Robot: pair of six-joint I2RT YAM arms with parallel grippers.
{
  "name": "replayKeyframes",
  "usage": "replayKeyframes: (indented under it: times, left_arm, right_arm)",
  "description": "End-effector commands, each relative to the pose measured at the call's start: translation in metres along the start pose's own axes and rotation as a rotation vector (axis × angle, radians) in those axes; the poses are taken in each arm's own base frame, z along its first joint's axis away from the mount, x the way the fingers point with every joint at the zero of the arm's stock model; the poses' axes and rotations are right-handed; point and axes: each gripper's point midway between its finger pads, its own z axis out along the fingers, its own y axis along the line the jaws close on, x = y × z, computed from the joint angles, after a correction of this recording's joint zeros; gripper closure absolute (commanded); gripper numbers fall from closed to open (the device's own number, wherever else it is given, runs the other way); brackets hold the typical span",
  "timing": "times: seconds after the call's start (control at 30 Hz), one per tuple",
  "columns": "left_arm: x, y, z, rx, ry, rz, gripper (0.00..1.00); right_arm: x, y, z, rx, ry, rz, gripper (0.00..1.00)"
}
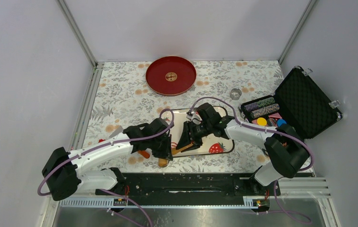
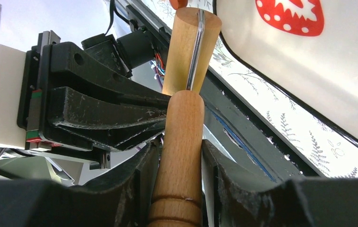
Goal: Roll out the dumpling wrappers from the dough
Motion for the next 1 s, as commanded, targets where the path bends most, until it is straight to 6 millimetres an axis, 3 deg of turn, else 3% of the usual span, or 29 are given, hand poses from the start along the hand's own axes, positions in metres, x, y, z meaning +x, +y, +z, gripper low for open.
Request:
replayKeyframes:
  times: [0.0,0.1,0.23,0.27,0.4,0.5,0.73,0.8,0.97]
  left_arm:
    - [-0.018,-0.024,-0.008,0.068,-0.062,0.029,1.0]
    - [-0.017,-0.024,-0.007,0.066,-0.061,0.029,1.0]
    - [-0.018,-0.025,-0.008,0.066,-0.066,0.03,0.98]
    - [-0.019,-0.026,-0.009,0.067,-0.069,0.028,0.9]
    - [-0.025,-0.033,-0.013,0.084,-0.086,0.023,0.41]
    - [-0.033,-0.048,-0.019,0.14,-0.113,0.016,0.27]
    - [-0.061,-0.101,-0.037,0.405,-0.215,-0.027,0.19]
    - [-0.071,-0.101,-0.041,0.428,-0.234,-0.047,0.18]
    - [-0.107,-0.078,-0.057,0.49,-0.305,-0.142,0.18]
  right_arm:
    - [0.002,0.008,0.0,-0.005,0.02,-0.03,0.56]
    - [0.004,0.006,-0.001,0.006,0.021,-0.035,0.64]
    - [0.004,0.005,-0.001,0.009,0.027,-0.041,0.95]
    - [0.005,0.004,-0.001,0.012,0.027,-0.044,1.0]
    - [0.004,0.001,-0.003,0.035,0.008,-0.055,1.0]
    - [0.003,0.0,-0.007,0.067,-0.006,-0.08,1.0]
    - [-0.001,-0.006,-0.023,0.161,-0.072,-0.152,1.0]
    - [-0.002,-0.004,-0.033,0.193,-0.11,-0.183,1.0]
    - [-0.007,-0.002,-0.064,0.295,-0.22,-0.267,1.0]
